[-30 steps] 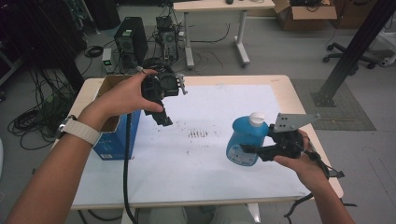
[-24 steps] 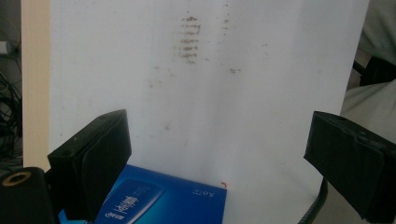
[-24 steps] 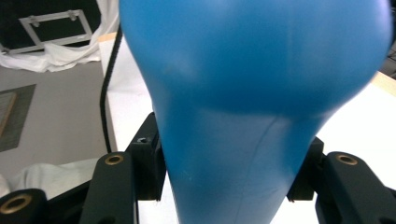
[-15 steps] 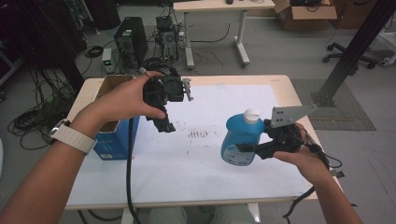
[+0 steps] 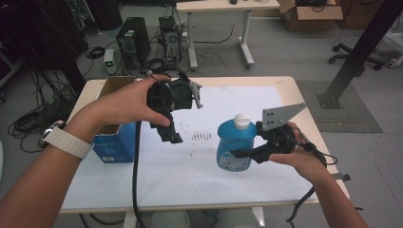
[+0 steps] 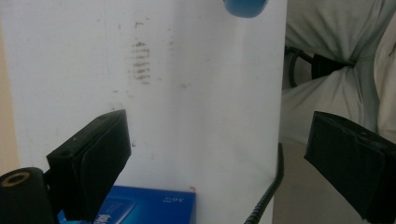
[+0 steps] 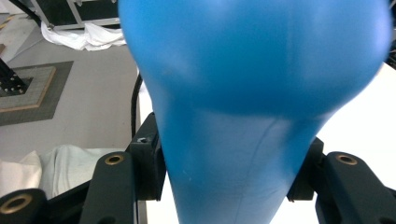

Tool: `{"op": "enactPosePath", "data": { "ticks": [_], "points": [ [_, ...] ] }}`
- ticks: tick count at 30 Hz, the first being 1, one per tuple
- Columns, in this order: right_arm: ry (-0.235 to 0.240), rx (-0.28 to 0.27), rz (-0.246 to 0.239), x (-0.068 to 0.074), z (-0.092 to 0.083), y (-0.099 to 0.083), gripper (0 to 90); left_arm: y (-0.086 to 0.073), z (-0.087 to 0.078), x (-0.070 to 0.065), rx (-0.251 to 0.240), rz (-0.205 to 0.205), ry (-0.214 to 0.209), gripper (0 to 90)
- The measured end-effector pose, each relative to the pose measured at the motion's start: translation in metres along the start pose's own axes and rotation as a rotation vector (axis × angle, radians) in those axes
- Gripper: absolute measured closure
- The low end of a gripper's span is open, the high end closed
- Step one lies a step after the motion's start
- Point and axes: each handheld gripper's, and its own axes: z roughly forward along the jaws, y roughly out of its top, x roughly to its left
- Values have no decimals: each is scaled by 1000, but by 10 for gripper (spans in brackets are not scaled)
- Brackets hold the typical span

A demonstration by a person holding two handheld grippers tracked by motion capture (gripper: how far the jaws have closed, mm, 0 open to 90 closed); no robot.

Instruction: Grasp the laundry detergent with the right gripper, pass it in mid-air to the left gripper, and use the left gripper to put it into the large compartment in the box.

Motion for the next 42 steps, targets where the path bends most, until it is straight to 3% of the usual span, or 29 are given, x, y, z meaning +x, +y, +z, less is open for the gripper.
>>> {"op": "enactPosePath", "data": {
  "ticks": [9, 15, 21, 42],
  "points": [
    [31, 20, -19, -2, 18, 8, 444, 5, -1, -8, 10, 17, -26, 66],
    [45, 34, -32, -3, 26, 13, 444, 3, -2, -6, -5, -14, -43, 63],
    [59, 44, -43, -4, 36, 19, 444, 3, -3, -7, -12, -17, -54, 61],
    [94, 66, -64, -6, 65, 38, 444, 5, -4, -9, -37, -38, -49, 45]
  ]
}}
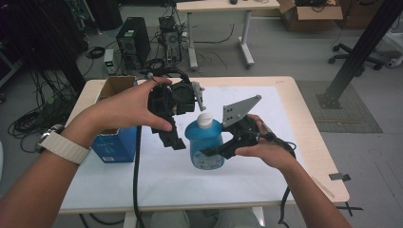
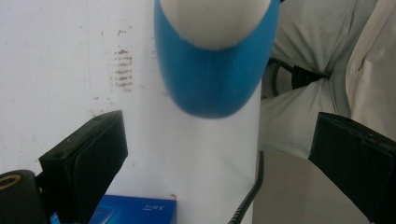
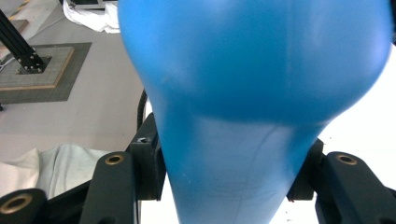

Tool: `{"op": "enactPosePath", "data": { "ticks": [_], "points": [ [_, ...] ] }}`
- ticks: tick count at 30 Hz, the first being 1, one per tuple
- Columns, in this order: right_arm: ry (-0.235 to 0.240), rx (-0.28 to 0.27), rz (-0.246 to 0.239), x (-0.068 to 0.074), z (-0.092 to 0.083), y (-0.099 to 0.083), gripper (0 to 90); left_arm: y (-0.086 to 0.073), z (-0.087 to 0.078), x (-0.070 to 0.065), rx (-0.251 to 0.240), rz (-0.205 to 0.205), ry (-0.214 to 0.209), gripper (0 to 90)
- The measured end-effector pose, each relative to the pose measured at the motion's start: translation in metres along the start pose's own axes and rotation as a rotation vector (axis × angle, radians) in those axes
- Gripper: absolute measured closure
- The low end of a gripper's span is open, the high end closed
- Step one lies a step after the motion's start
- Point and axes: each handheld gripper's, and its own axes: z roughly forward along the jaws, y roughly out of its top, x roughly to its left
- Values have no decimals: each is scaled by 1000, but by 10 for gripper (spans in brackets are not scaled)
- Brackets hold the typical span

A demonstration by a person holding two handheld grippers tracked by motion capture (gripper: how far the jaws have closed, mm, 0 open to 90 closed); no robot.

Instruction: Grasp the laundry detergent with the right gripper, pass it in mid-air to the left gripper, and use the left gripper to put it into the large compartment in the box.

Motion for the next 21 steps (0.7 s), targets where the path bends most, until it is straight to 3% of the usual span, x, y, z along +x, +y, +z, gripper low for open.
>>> {"op": "enactPosePath", "data": {
  "ticks": [21],
  "points": [
    [17, 2, -23, -2, 18, 19, 444, 4, 3, 3, -20, -12, 18, 47]
  ]
}}
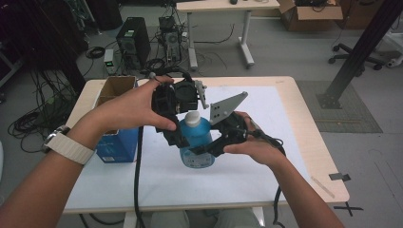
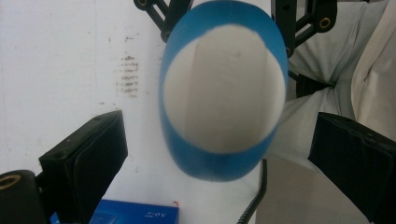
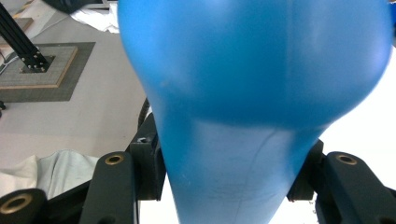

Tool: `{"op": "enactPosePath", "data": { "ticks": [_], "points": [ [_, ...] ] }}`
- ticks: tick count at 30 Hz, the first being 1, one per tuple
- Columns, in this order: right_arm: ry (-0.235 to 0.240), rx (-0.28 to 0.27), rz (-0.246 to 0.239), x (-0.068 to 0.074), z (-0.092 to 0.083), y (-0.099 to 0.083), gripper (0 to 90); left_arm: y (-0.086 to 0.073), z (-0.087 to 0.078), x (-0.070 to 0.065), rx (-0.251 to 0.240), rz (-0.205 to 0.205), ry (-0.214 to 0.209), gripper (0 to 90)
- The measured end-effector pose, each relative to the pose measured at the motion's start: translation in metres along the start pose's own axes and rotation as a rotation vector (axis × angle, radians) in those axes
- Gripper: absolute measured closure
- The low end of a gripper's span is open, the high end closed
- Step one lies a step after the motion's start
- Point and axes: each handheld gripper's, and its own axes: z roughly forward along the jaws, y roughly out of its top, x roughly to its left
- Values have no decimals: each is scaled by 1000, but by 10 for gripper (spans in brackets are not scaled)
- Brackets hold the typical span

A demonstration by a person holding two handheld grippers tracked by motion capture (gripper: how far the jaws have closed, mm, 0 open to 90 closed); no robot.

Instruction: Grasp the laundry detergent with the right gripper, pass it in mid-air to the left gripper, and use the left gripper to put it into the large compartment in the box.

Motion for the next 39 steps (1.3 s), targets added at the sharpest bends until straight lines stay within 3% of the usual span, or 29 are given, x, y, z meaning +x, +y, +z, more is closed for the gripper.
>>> {"op": "enactPosePath", "data": {
  "ticks": [24, 39],
  "points": [
    [1, 1, -6, 0, 1, 6, 444, 8, 8, 4, 0, 7, -1, 53],
    [4, 3, -5, 1, 1, 7, 444, 8, 12, 4, 6, 17, -10, 118]
  ]
}}
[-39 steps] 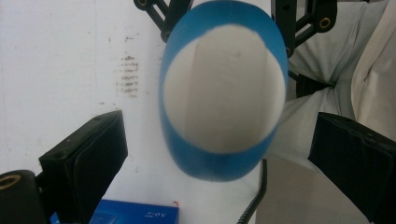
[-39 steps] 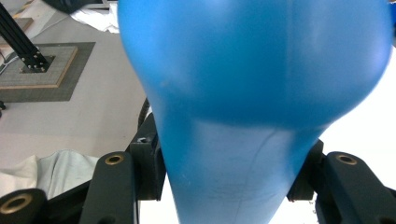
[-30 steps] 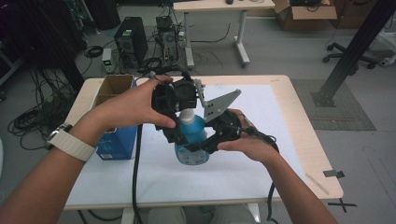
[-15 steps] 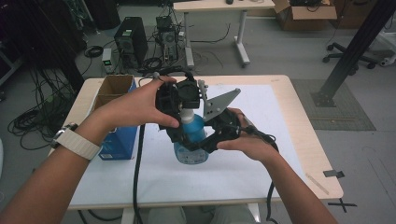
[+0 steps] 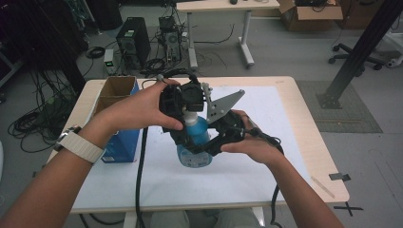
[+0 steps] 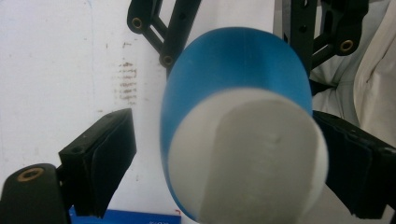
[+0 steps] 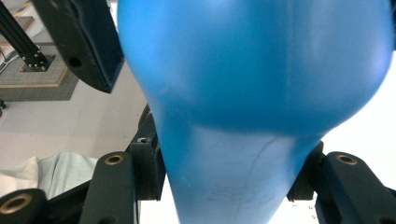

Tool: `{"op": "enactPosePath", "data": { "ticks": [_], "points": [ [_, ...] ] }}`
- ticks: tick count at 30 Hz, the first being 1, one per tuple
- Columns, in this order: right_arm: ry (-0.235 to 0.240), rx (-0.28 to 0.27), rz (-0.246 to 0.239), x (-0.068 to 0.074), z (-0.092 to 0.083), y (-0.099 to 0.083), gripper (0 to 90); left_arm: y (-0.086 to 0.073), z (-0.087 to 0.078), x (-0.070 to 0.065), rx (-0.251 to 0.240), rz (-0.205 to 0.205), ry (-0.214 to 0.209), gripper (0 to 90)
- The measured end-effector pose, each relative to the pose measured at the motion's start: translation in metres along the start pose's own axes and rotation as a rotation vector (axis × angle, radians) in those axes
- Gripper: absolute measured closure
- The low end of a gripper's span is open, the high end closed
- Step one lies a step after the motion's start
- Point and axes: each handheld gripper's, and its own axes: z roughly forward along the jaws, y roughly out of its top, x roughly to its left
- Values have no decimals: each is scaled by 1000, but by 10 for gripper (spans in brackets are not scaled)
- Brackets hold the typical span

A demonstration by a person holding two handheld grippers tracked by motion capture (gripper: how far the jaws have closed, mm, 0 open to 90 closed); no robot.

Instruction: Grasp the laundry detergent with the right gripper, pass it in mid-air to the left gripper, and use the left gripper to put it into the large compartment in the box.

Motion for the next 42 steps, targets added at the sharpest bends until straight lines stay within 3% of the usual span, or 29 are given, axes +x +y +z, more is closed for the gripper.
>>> {"op": "enactPosePath", "data": {
  "ticks": [28, 42],
  "points": [
    [-6, 7, 1, 0, -2, -2, 444, 1, 2, 1, -3, 9, -8, 225],
    [-4, 6, 2, 1, -1, -2, 444, 1, 2, -1, -10, 22, -17, 353]
  ]
}}
